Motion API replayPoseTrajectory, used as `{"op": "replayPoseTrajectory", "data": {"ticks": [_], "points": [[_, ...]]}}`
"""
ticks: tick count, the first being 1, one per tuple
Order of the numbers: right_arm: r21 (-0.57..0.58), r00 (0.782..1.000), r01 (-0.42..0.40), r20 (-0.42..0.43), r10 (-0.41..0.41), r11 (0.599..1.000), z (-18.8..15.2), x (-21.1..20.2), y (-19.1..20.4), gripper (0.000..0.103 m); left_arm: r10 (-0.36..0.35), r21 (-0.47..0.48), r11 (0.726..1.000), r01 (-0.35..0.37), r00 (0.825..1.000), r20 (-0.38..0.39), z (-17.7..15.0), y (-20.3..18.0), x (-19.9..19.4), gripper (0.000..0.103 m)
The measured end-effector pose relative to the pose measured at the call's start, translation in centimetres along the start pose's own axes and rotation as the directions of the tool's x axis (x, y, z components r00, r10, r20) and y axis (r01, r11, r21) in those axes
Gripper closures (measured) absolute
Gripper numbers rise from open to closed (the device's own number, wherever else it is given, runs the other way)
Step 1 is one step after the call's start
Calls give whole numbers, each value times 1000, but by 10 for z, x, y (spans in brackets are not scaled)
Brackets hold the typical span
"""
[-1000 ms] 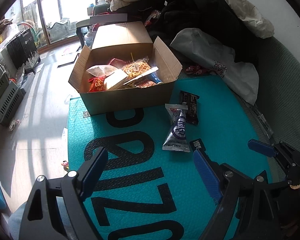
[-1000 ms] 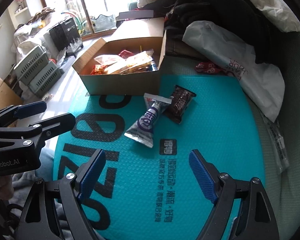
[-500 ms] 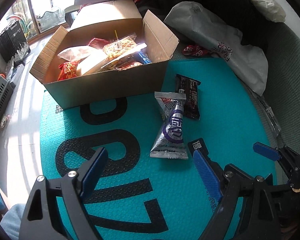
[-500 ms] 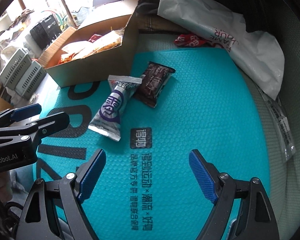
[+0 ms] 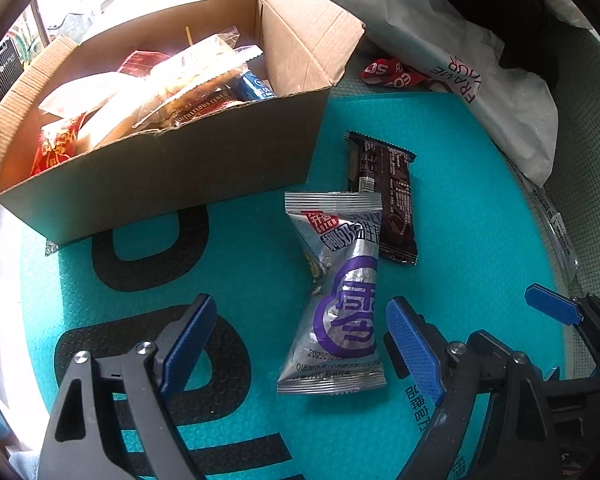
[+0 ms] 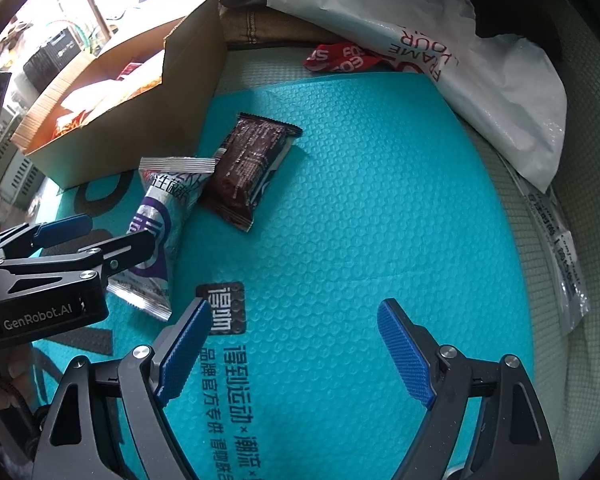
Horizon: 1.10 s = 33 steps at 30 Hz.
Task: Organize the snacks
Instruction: 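Grasp the silver-purple GOLY bag with the left tool while the right tool grasps the chocolate bar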
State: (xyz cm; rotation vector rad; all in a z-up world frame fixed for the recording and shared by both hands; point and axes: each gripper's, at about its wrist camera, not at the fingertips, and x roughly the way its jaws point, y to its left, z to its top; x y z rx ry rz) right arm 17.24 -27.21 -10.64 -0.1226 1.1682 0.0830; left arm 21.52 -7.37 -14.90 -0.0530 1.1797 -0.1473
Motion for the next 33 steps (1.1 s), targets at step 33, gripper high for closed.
{"op": "replayPoseTrajectory", "data": {"ticks": [33], "points": [[43, 1000, 23, 8, -23, 999, 87, 78, 47, 52, 36, -282, 959, -36, 999, -8, -39, 106, -12, 65]]}}
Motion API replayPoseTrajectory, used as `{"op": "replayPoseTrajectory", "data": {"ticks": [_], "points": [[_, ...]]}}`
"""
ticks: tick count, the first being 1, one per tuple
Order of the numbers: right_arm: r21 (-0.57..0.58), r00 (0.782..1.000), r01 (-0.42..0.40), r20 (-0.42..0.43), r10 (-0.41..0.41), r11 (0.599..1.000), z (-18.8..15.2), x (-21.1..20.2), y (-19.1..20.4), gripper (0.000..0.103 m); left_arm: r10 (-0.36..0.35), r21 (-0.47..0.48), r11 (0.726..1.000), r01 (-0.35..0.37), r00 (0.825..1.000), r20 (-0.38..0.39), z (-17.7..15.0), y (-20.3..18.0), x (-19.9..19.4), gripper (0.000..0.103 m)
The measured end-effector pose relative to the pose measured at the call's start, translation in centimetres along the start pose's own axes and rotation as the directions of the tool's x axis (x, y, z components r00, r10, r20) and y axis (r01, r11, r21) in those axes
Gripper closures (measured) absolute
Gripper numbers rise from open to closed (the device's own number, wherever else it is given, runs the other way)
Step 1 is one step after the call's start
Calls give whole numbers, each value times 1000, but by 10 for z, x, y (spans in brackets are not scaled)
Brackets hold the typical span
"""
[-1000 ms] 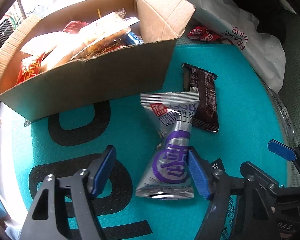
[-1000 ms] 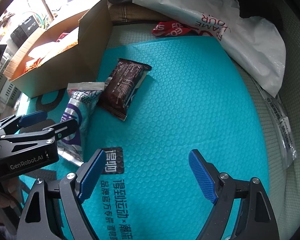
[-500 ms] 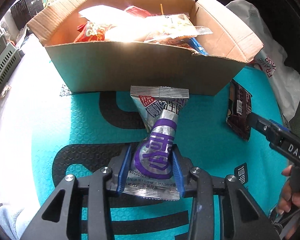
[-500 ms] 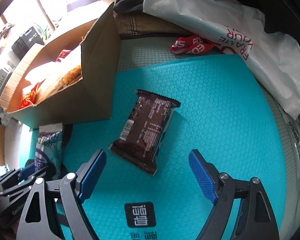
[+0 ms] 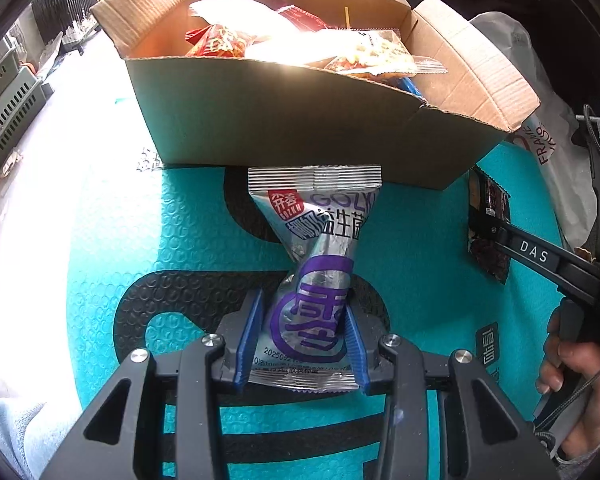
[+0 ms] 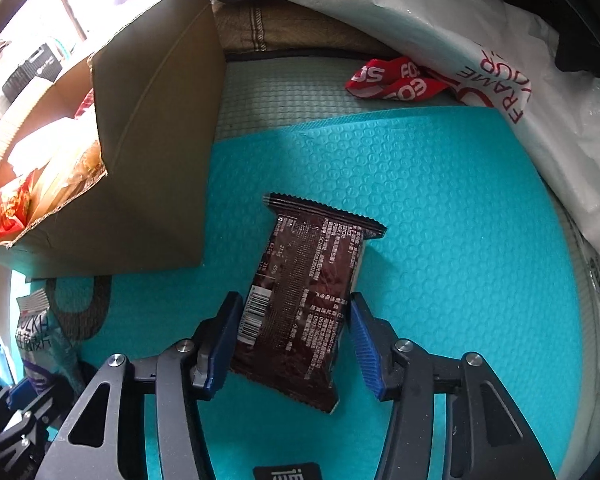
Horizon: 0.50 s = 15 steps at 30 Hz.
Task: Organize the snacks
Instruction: 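Grasp the silver-purple GOLY bag with the left tool while the right tool grasps the chocolate bar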
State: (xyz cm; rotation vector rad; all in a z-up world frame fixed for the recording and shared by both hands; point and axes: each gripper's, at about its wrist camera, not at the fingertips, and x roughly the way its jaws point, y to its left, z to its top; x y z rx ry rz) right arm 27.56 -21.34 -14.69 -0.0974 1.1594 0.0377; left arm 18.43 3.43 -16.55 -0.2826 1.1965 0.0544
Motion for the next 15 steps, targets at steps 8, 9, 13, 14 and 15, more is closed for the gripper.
{"op": "replayPoseTrajectory", "data": {"ticks": [8, 9, 13, 14, 15], "points": [[-70, 998, -55, -33, 53, 996, -40, -17, 9, 54, -17, 7, 1000, 17, 999, -48, -29, 2, -10, 66], [-82, 998, -58, -35, 55, 995, -47, -20, 11, 54, -14, 19, 1000, 15, 999, -52, -35, 1, -12, 66], [-113, 995, -81, -62, 74, 990, -76, -32, 16, 54, -22, 53, 998, 26, 997, -80, -60, 0, -19, 66], [-120, 994, -88, -70, 80, 989, -84, -35, 18, 54, -26, 57, 998, 31, 996, -88, -66, 0, -21, 66], [-124, 993, -94, -77, 84, 988, -91, -39, 19, 54, -30, 57, 998, 35, 995, -96, -71, -1, -23, 66]]}}
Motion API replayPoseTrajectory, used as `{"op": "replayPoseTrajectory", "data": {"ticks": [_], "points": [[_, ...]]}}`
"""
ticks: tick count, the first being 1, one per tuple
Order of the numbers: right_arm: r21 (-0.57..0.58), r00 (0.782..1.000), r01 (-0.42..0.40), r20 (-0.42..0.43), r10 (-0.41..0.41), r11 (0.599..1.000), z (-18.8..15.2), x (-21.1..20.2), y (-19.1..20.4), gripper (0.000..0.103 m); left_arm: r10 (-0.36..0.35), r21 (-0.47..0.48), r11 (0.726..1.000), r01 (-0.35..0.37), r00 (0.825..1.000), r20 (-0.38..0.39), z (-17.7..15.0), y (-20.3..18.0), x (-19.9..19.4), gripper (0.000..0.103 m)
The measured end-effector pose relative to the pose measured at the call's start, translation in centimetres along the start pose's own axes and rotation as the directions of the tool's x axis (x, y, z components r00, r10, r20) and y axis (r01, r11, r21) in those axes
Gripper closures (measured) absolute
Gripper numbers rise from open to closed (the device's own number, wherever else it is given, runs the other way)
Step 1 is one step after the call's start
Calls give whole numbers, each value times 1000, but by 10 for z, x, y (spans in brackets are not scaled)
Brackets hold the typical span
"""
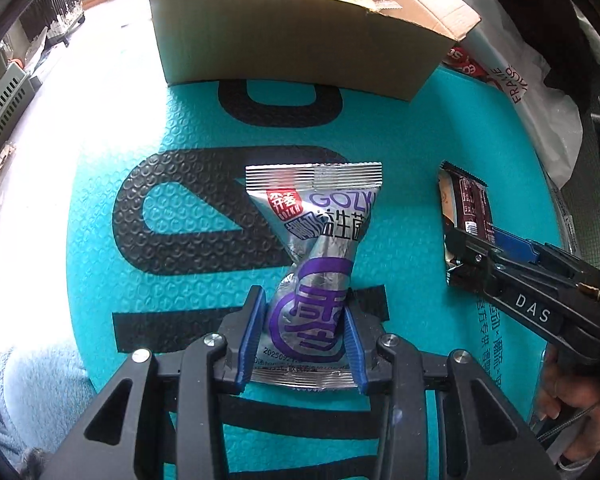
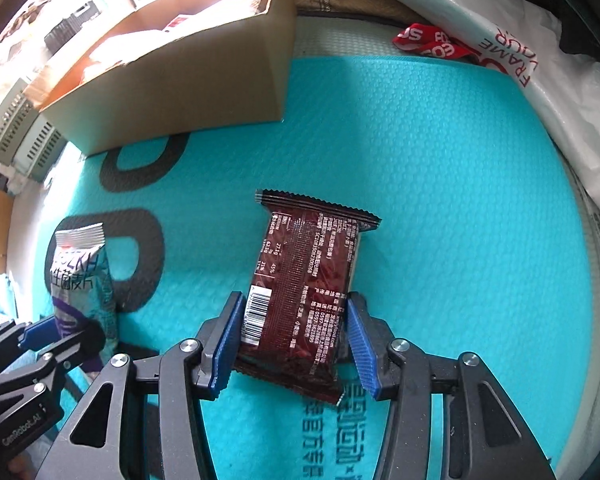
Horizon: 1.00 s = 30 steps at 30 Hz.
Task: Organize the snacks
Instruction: 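Grasp the silver-purple GOLY bag with the left tool while the right tool grasps the chocolate bar, then lift the GOLY bag and chocolate bar and carry both over the box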
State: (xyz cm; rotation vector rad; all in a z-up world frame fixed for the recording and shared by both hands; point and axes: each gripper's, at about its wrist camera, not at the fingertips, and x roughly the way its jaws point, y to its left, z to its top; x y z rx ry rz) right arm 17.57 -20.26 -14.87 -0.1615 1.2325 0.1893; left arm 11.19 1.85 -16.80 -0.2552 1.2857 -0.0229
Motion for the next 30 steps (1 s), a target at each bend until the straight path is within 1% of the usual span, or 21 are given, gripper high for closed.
{"op": "replayPoseTrajectory", "data": {"ticks": [5, 8, 12, 14, 15, 17, 18, 19, 20, 21, 22, 23, 24, 25, 30], "points": [[-25, 999, -15, -32, 14, 1000, -32, -10, 9, 54, -10, -9, 1000, 10, 999, -31, -16, -3, -4, 66], [-30, 998, -27, -49, 26, 999, -49, -15, 12, 54, -8, -5, 1000, 8, 999, -49, -20, -3, -1, 66], [-20, 997, -33, -66, 32, 999, -59, -20, 12, 52, -24, -18, 1000, 22, 995, -96, -18, -6, 13, 64], [-4, 996, -37, -79, 37, 999, -58, -18, 11, 51, -31, -22, 999, 29, 996, -84, -15, -7, 15, 62], [2, 996, -36, -85, 37, 999, -52, -16, 8, 50, -31, -19, 999, 30, 996, -83, -15, -7, 16, 61], [11, 995, -37, -92, 38, 999, -63, -16, 15, 47, -26, -10, 1000, 26, 996, -82, -14, -9, 17, 60], [13, 995, -40, -95, 41, 999, -62, -15, 16, 43, -24, -6, 1000, 24, 997, -76, -10, -14, 20, 59], [12, 994, -43, -97, 44, 999, -60, -12, 19, 39, -23, -1, 1000, 23, 997, -73, -10, -16, 21, 58], [6, 994, -44, -97, 44, 999, -65, -15, 17, 37, -21, 5, 1000, 21, 997, -71, -6, -21, 24, 57], [-3, 994, -40, -99, 39, 999, -65, -14, 20, 34, -23, 12, 1000, 24, 997, -68, -5, -23, 24, 53], [-15, 995, -34, -99, 33, 999, -65, -13, 21, 32, -29, 21, 999, 30, 997, -66, -5, -24, 25, 46], [-27, 995, -26, -97, 23, 999, -65, -11, 24, 31, -38, 31, 999, 40, 997, -66, -5, -27, 26, 42], [-39, 995, -16, -96, 12, 999, -65, -10, 26, 29, -45, 43, 998, 48, 997, -64, -5, -30, 27, 35], [-49, 996, -5, -92, 0, 999, -64, -6, 31, 29, -45, 54, 997, 48, 997, -62, -5, -33, 29, 31], [-83, 996, 37, -75, -43, 996, -64, -4, 39, 29, 22, 111, 994, -19, 999, -29, -2, -50, 34, 30]]}}
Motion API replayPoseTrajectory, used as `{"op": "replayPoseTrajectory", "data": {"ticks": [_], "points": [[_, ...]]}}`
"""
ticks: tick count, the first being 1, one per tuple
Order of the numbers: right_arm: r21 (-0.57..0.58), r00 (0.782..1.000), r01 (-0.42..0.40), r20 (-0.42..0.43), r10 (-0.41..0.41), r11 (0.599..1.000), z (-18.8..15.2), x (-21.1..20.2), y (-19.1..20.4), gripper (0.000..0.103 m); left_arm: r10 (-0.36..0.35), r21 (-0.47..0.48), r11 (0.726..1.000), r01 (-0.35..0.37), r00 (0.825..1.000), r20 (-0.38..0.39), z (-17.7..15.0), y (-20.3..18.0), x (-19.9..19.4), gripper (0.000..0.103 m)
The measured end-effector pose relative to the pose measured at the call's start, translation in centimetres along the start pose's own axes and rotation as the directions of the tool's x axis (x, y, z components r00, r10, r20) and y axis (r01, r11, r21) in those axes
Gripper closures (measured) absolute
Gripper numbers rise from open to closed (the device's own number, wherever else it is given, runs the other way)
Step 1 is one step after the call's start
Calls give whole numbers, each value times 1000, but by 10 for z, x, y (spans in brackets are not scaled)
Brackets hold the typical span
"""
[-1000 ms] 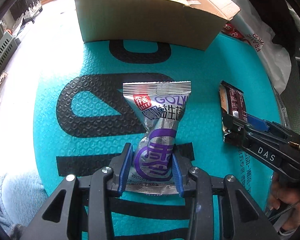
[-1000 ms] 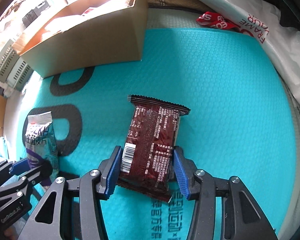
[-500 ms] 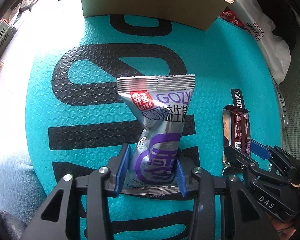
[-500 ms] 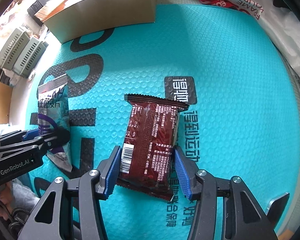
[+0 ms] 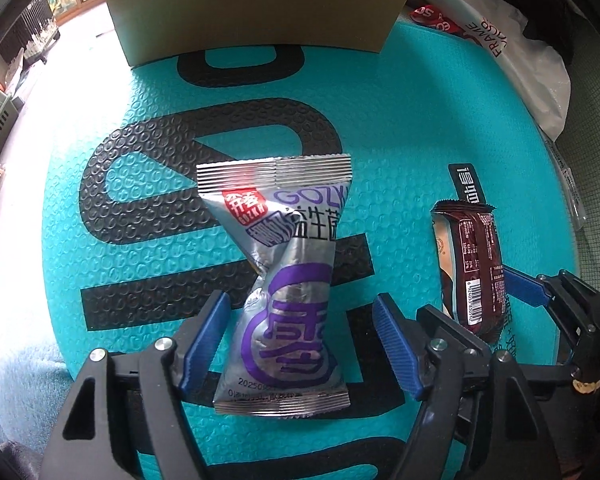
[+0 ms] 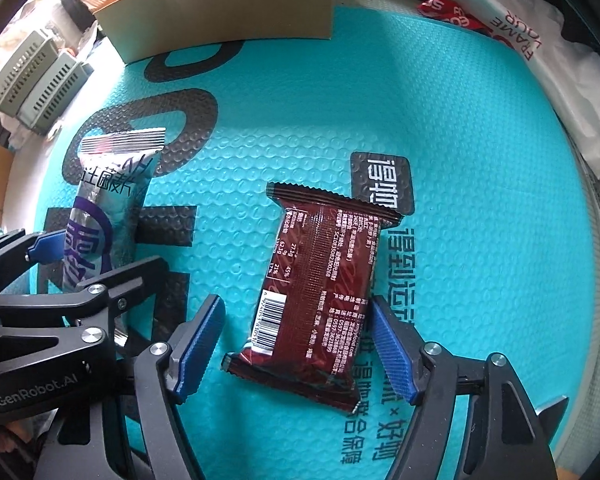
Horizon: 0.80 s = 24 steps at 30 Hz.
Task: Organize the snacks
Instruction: 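Lift the GOLY bag and chocolate bar and carry both over the box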
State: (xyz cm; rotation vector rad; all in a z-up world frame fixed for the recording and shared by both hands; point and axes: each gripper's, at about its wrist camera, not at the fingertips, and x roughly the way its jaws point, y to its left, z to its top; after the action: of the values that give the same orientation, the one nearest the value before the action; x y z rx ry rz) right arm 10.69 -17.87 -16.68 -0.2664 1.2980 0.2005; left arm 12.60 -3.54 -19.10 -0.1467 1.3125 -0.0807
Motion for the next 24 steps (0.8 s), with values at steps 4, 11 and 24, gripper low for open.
{"op": "replayPoseTrajectory", "data": {"ticks": [4, 11, 24], "points": [[-14, 1000, 24, 17, -24, 1000, -2, -1, 2, 40, 52, 3, 999, -52, 998, 28, 1, -3, 1, 45], [-17, 1000, 1, 24, -1, 1000, -4, -7, -7, 55, 39, -88, 996, -34, 998, 55, -3, 23, -10, 73], [53, 991, -135, 31, 134, 989, -11, -27, -35, 58, 40, -79, 996, -33, 995, 89, -10, 22, -37, 73]]}}
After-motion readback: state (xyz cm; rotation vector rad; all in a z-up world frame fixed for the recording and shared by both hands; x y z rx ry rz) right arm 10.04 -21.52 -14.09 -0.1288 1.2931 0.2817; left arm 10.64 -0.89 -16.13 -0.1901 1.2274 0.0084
